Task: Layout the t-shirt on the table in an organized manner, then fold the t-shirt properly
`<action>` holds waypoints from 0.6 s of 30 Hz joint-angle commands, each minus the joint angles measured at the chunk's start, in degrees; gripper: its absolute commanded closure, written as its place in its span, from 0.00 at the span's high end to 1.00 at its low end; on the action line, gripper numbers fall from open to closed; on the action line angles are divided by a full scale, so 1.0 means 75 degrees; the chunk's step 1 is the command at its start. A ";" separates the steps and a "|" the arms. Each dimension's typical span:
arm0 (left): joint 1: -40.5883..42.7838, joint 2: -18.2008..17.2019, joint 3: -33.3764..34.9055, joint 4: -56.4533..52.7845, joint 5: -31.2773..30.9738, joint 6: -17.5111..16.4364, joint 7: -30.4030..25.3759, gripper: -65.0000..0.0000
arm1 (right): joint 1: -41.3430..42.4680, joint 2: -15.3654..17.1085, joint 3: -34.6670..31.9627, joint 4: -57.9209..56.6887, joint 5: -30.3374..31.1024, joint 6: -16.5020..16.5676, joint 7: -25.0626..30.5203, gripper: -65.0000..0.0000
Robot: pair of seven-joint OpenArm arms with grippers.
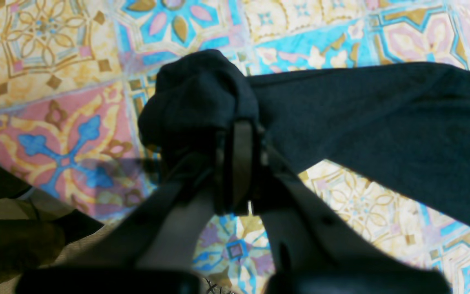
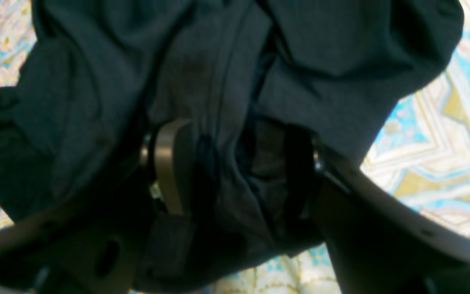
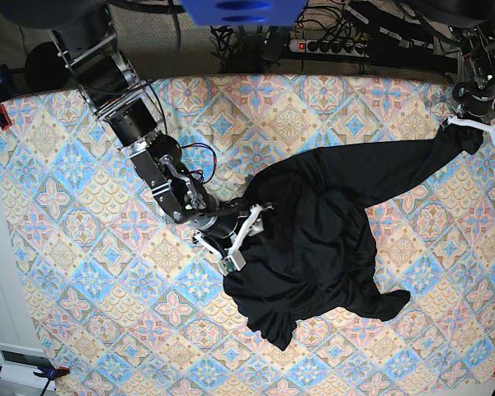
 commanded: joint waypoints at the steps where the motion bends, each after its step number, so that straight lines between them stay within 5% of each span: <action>1: -0.0008 -0.0137 -0.0079 0.0110 -0.0008 -0.0025 -0.0158 0.00 | 0.0217 -0.0007 0.0036 0.0135 0.0038 0.0055 0.0164 0.52; 4: -0.0008 -0.0137 -0.0079 0.0110 -0.0008 -0.0025 -0.0158 0.00 | 0.0181 -0.0007 0.0024 0.0135 0.0038 0.0055 0.0152 0.46; 12: -0.0019 -0.0137 -0.0079 0.0110 -0.0008 -0.0025 -0.0158 0.00 | 0.0158 -0.0007 0.0024 0.0217 0.0038 0.0055 0.0152 0.08; 18: 0.0016 -0.0137 -0.0079 0.0110 -0.0020 -0.0025 -0.0158 0.00 | 0.0146 -0.0007 0.0024 0.0357 0.0062 0.0055 0.0140 0.03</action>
